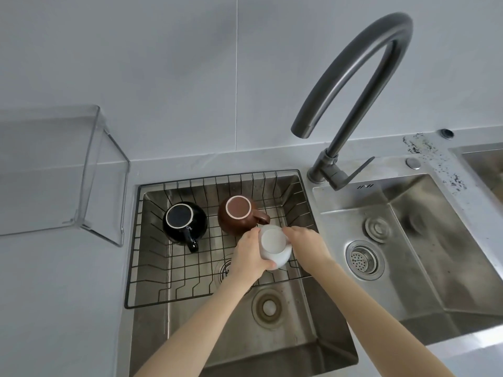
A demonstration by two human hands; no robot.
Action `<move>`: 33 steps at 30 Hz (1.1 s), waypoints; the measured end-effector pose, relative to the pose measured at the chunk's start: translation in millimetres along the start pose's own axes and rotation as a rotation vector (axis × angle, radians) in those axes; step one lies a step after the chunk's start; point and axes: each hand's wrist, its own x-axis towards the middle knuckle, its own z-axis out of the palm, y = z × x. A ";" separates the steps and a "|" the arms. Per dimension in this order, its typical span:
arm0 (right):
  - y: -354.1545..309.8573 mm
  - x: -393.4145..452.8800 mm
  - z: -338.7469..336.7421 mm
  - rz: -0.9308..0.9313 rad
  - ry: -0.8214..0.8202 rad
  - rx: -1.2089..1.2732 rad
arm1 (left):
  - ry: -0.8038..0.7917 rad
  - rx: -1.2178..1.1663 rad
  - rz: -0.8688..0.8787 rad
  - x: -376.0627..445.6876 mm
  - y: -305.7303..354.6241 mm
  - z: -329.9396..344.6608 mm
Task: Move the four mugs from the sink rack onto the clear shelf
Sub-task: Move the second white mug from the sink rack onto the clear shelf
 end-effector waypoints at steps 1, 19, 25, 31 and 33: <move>0.6 -0.6 0.6 -0.004 0.010 0.009 | 0.006 -0.001 0.001 -0.4 -0.8 -0.5; -32.1 -29.1 -37.0 -0.274 0.299 0.369 | 0.084 -0.083 0.123 -42.3 -12.8 -83.0; -101.2 -30.9 -78.4 -0.463 0.307 0.382 | 0.130 -0.053 0.157 -74.0 -25.2 -165.3; -177.2 -40.0 -141.4 -0.549 0.351 0.424 | 0.239 -0.140 0.235 -112.7 -30.0 -259.6; -204.2 -42.5 -163.0 -0.582 0.388 0.464 | 0.268 -0.207 0.258 -123.1 -34.0 -291.3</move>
